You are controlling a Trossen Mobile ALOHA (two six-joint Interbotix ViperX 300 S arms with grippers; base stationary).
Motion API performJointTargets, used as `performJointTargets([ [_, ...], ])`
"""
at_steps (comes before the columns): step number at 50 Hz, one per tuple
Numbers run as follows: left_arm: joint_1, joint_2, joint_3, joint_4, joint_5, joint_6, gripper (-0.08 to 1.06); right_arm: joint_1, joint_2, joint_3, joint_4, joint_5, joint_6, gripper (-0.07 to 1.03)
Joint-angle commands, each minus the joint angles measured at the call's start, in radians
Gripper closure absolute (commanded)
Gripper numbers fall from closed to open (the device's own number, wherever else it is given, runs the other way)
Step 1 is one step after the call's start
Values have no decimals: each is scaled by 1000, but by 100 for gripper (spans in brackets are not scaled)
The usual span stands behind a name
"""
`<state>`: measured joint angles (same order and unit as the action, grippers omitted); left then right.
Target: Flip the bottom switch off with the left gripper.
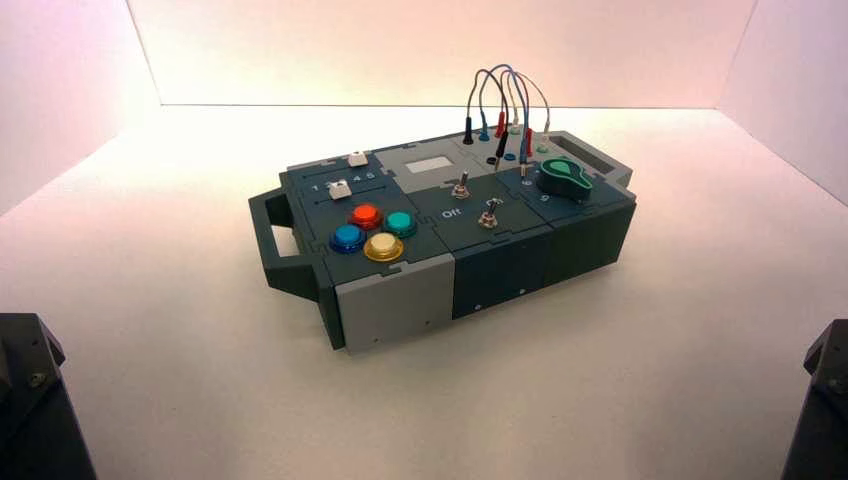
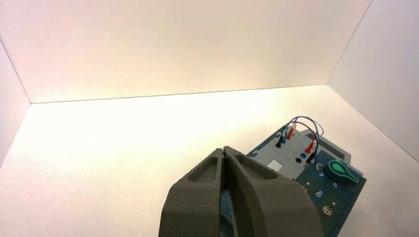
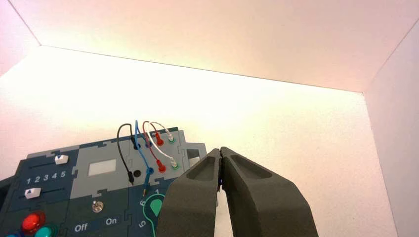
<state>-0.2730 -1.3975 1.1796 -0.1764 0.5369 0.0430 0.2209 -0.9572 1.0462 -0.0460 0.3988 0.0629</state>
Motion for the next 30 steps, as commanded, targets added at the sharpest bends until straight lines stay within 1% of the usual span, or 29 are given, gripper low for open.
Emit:
performJointTargets([
  [1, -11, 23, -15, -3, -8, 2, 101, -2, 11, -26, 11, -11, 2, 99],
  [4, -31, 43, -18, -6, -6, 0, 101, -3, 14, -34, 17, -14, 2, 99],
  [8, -78, 89, -21, -9, 5, 2, 101, -2, 26, -46, 23, -17, 2, 99],
  [14, -196, 189, -35, -11, 20, 2, 101, -2, 77, -80, 44, -28, 2, 99],
  [17, -258, 241, -44, -12, 26, 2, 101, 0, 126, -104, 49, -28, -3, 99],
  [22, -371, 348, -80, -12, 63, 0, 101, 6, 219, -150, 52, -28, -12, 99],
  [27, -422, 419, -112, -12, 101, 0, 101, 12, 318, -198, 52, -28, -14, 99],
  [30, -431, 457, -129, -11, 127, 2, 101, 20, 394, -239, 52, -21, -15, 99],
])
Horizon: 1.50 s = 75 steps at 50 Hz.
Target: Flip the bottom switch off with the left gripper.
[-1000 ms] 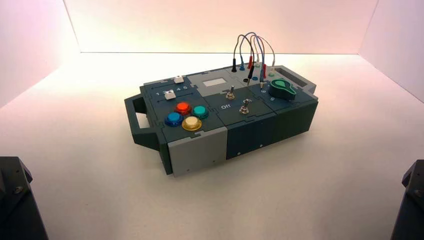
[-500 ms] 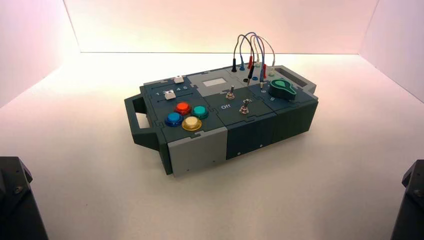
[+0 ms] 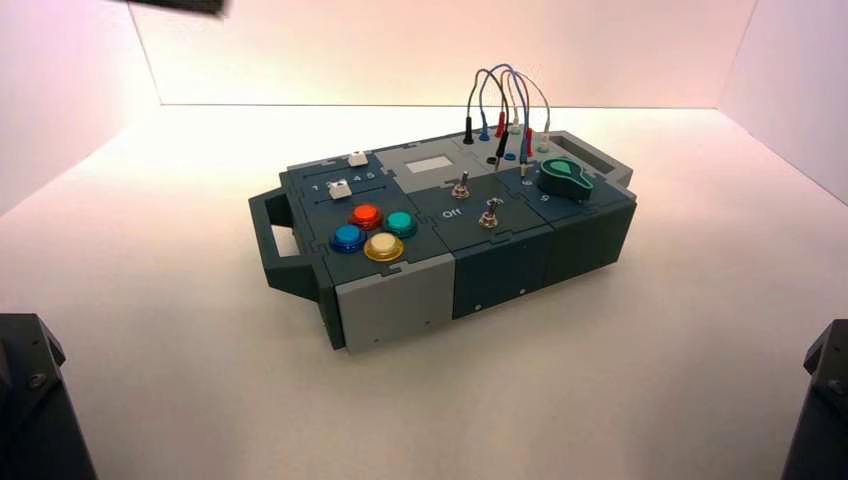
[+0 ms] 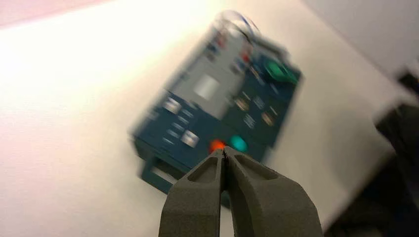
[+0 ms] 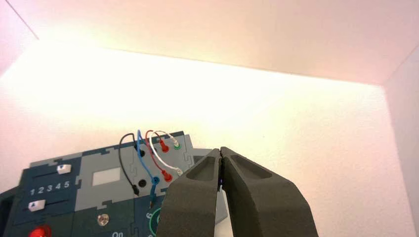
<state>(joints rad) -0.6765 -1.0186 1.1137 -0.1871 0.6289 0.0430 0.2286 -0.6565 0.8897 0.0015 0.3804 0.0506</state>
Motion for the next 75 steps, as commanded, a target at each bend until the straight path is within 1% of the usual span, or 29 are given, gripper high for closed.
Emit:
performJointTargets([
  [1, -28, 84, -66, 2, 38, 2, 101, 15, 118, -97, 6, 0, -3, 99],
  [5, -28, 120, -77, 6, 60, 6, 101, 29, 202, -149, 6, 15, -3, 99],
  [10, -32, 175, -97, 0, 104, 23, 101, 60, 302, -222, 6, 52, -5, 99],
  [14, -51, 235, -121, -3, 147, 32, 101, 89, 374, -279, 6, 78, -8, 99],
  [18, -95, 302, -152, -5, 175, 41, 101, 110, 440, -333, 6, 103, -6, 99],
  [19, -137, 348, -172, -6, 183, 43, 101, 123, 479, -368, 6, 117, -8, 99],
  [22, -206, 410, -209, -6, 183, 43, 101, 133, 532, -408, 9, 135, -8, 99],
  [27, -262, 494, -250, -11, 184, 41, 101, 140, 588, -442, 8, 140, -8, 99],
  [28, -288, 518, -265, -15, 190, 43, 101, 141, 600, -449, 9, 141, -8, 99],
  [30, -302, 535, -273, -17, 195, 43, 101, 141, 620, -460, 9, 141, -8, 99],
  [32, -341, 578, -298, -18, 206, 44, 101, 143, 646, -474, 9, 144, -8, 99],
  [34, -347, 588, -302, -18, 206, 46, 101, 143, 657, -482, 11, 146, -8, 99],
  [35, -370, 624, -321, -18, 213, 49, 101, 141, 676, -494, 9, 150, -8, 99],
  [37, -382, 650, -331, -18, 219, 54, 101, 143, 703, -509, 9, 155, -11, 99],
  [40, -387, 709, -344, -18, 235, 67, 101, 143, 739, -537, 9, 161, -14, 99],
  [46, -405, 773, -347, -21, 270, 78, 101, 143, 805, -592, 11, 176, -14, 99],
  [53, -436, 807, -348, -21, 284, 86, 101, 143, 874, -663, 9, 196, -23, 99],
  [58, -436, 827, -345, -17, 285, 95, 101, 143, 919, -712, 9, 218, -26, 99],
  [66, -436, 874, -353, -21, 290, 106, 101, 143, 1006, -796, 9, 250, -28, 99],
  [75, -436, 910, -356, -21, 301, 117, 101, 143, 1092, -853, 25, 284, -28, 99],
])
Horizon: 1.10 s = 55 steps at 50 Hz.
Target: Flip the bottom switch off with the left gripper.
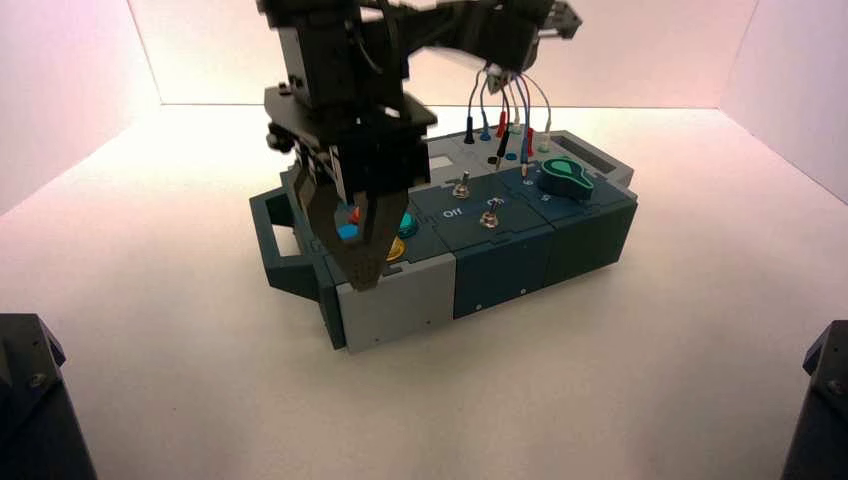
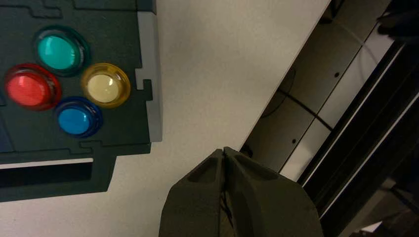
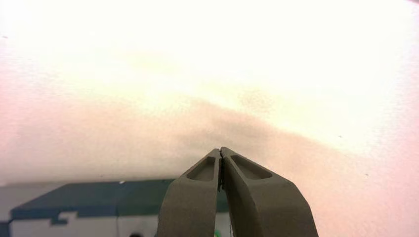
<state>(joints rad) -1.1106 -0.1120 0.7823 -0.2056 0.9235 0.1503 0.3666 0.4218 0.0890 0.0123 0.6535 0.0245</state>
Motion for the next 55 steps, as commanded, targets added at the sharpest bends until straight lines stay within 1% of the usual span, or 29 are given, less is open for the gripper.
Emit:
performJointTargets([
  [1, -2, 5, -25, -3, 8, 11, 101, 5, 26, -57, 17, 14, -2, 99],
  [9, -2, 12, -28, -3, 6, 21, 101, 5, 78, -61, 31, 40, -2, 99],
  [17, -2, 46, -28, 8, -15, 37, 101, 3, 84, -38, 32, 60, -2, 99],
  [22, -2, 78, -31, 18, -35, 38, 101, 2, 71, -14, 32, 60, -2, 99],
  [24, -2, 100, -34, 25, -44, 38, 101, 0, 64, -5, 32, 60, -2, 99],
  [25, -2, 114, -34, 32, -52, 38, 101, 0, 58, 6, 32, 60, -2, 99],
  [32, 2, 144, -37, 54, -71, 40, 101, -3, 41, 38, 31, 60, -2, 99],
  [35, 5, 152, -35, 58, -80, 40, 101, -5, 34, 52, 32, 60, -2, 99],
  [40, 21, 156, -35, 60, -95, 40, 101, -6, 18, 81, 31, 60, -2, 99],
  [45, 55, 155, -29, 64, -110, 40, 101, -6, 8, 109, 31, 57, -2, 99],
  [47, 67, 155, -25, 69, -115, 41, 101, -6, 3, 118, 31, 54, -2, 99],
  [51, 114, 150, -15, 83, -124, 48, 101, -6, -5, 137, 31, 49, -2, 99],
  [55, 141, 150, -12, 89, -130, 54, 101, -6, -12, 155, 31, 48, -2, 99],
])
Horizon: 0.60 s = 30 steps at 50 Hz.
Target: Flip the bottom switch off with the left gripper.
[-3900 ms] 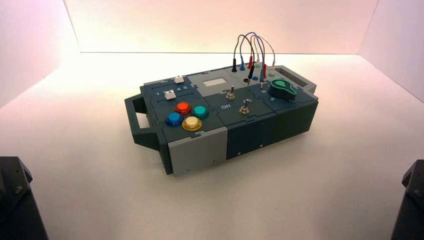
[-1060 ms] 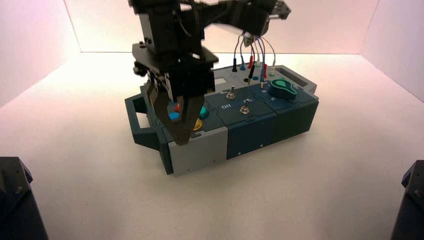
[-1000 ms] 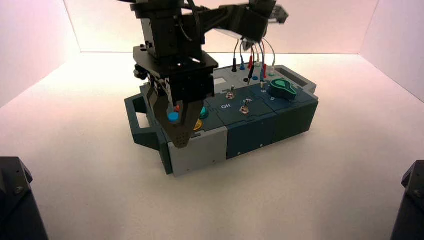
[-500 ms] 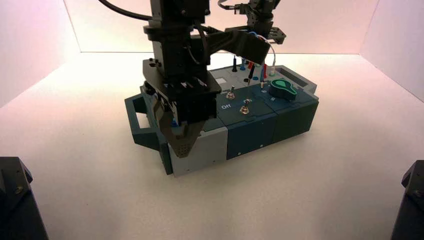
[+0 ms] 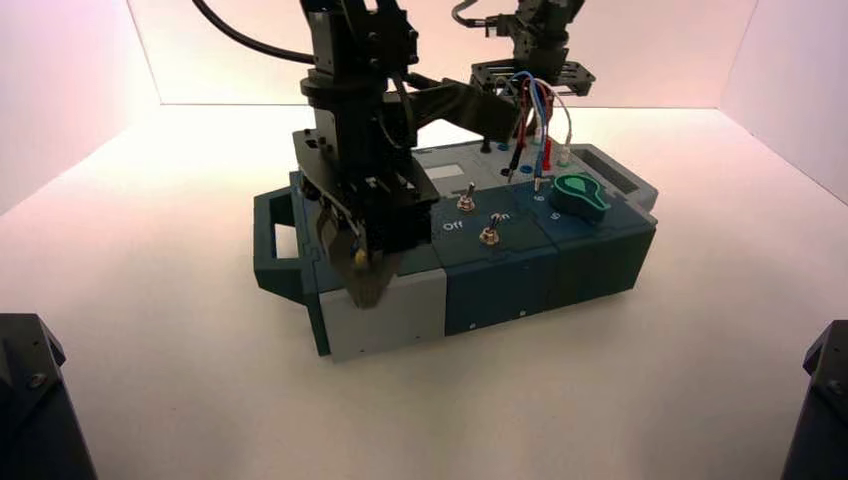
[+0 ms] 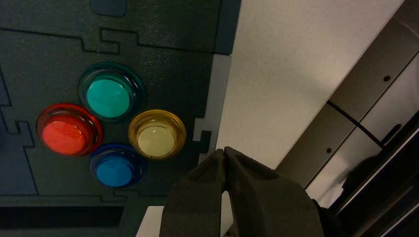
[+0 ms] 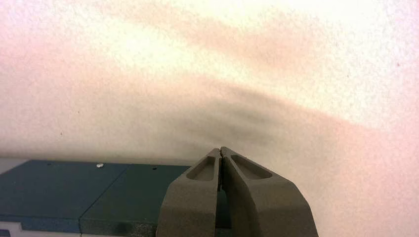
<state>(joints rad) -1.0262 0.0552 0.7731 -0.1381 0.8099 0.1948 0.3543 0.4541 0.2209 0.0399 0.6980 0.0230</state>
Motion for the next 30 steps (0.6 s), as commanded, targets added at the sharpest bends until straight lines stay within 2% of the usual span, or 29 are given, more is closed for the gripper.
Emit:
performJointTargets([
  [1, 67, -17, -3, 23, -17, 12, 101, 5, -46, 28, 2, 2, 0, 99],
  [14, 163, -11, -6, 29, -44, 23, 101, -3, -63, 80, 2, -17, 3, 99],
  [30, 229, -6, -21, 37, -67, 26, 101, -5, -104, 155, 5, -74, 11, 99],
])
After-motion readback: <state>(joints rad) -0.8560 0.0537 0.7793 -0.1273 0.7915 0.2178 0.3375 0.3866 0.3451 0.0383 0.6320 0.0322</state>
